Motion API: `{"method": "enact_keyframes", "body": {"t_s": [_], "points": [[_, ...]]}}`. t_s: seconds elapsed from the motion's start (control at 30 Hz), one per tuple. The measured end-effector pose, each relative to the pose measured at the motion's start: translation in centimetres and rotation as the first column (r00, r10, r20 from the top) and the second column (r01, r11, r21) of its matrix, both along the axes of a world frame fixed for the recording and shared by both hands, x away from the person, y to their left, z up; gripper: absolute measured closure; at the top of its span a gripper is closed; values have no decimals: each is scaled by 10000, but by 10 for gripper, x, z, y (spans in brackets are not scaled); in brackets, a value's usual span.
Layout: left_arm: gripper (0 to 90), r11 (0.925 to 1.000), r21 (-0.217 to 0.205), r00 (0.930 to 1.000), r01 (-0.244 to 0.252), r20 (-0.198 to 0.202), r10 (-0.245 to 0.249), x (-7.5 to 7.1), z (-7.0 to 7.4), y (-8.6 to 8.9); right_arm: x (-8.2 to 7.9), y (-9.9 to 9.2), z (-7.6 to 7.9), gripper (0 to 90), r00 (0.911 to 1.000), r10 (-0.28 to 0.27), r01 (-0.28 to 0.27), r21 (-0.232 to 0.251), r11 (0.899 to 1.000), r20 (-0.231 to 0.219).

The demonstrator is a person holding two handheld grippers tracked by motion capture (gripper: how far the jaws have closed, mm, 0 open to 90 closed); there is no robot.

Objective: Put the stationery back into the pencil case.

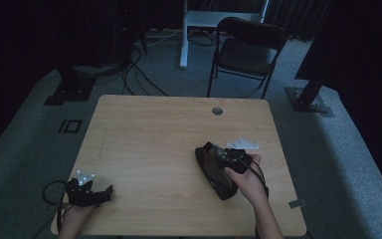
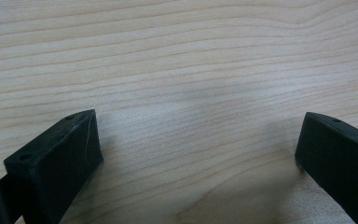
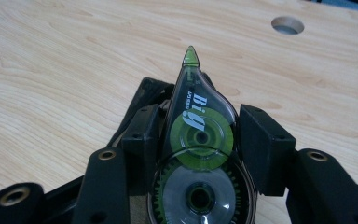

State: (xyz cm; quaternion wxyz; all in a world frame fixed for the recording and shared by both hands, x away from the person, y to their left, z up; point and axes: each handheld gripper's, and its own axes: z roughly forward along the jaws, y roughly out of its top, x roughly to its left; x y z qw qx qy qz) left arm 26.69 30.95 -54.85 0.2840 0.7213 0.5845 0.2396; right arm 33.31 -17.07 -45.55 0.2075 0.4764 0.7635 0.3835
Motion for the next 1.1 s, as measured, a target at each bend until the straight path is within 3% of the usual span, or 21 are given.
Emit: {"method": "enact_keyframes", "body": {"t_s": [0.47,1.1], "points": [[3,10000,-2,10000,-2,1,2,0,0,0,4,16,-15,494,9972,238,-261,-311,9992,-711],[3,10000,11,10000,9,-9,-9,0,0,0,11,26,-30,493,9898,79,-220,-981,9949,-1422]]}}
